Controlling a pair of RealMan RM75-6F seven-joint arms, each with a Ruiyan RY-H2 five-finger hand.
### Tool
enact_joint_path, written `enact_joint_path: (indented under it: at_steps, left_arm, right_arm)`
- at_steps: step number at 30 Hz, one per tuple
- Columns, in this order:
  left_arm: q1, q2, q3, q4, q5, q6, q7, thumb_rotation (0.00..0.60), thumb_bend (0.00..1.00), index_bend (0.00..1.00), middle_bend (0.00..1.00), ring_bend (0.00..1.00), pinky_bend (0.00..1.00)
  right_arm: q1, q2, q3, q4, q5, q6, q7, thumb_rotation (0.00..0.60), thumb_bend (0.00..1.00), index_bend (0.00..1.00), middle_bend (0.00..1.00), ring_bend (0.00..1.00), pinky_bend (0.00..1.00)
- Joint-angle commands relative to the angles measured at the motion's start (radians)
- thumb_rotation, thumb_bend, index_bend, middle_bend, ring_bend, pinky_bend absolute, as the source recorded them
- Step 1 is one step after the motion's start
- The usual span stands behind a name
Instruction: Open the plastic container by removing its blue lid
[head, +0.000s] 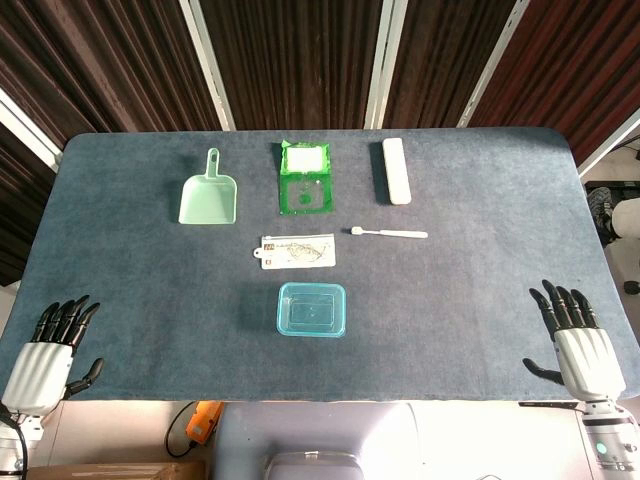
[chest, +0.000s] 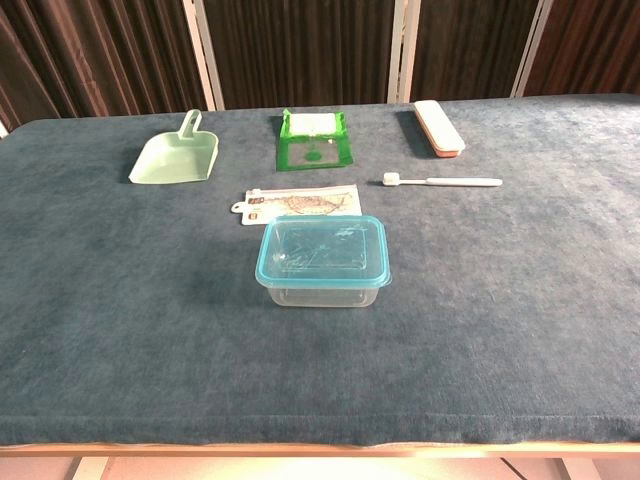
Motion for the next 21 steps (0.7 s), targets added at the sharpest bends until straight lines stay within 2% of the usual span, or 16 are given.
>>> enact_joint_path:
  at_steps: [1,7,11,16,21]
  left_arm:
    - [-0.007,-0.023,0.008,0.028,0.032,0.006,-0.032,0.600,0.31,0.00,0.00,0.00,0.00]
    - [-0.103,-0.100,0.028,0.073,0.153,-0.054,-0.190,0.600,0.28,0.00,0.00,0.00,0.00]
    - [-0.208,-0.177,0.008,0.073,0.203,-0.136,-0.251,0.600,0.28,0.00,0.00,0.00,0.00]
    - [-0.306,-0.286,-0.043,0.089,0.153,-0.243,-0.297,0.600,0.29,0.00,0.00,0.00,0.00]
    - [-0.377,-0.395,-0.079,0.134,0.096,-0.333,-0.250,0.600,0.28,0.00,0.00,0.00,0.00]
  right_arm:
    - [0.000,0.000,0.000,0.000,-0.001,-0.001,0.004,0.600,0.16,0.00,0.00,0.00,0.00]
    - [-0.004,0.002,-0.007,-0.007,-0.014,0.005,0.008,0.600,0.16,0.00,0.00,0.00,0.00]
    - [-0.004,0.007,-0.019,-0.006,-0.031,0.001,0.016,0.600,0.16,0.00,0.00,0.00,0.00]
    - [0.001,0.018,-0.026,-0.006,-0.045,-0.009,0.037,0.600,0.16,0.00,0.00,0.00,0.00]
    - [0.008,0.032,-0.036,-0.007,-0.050,-0.030,0.068,0.600,0.16,0.00,0.00,0.00,0.00]
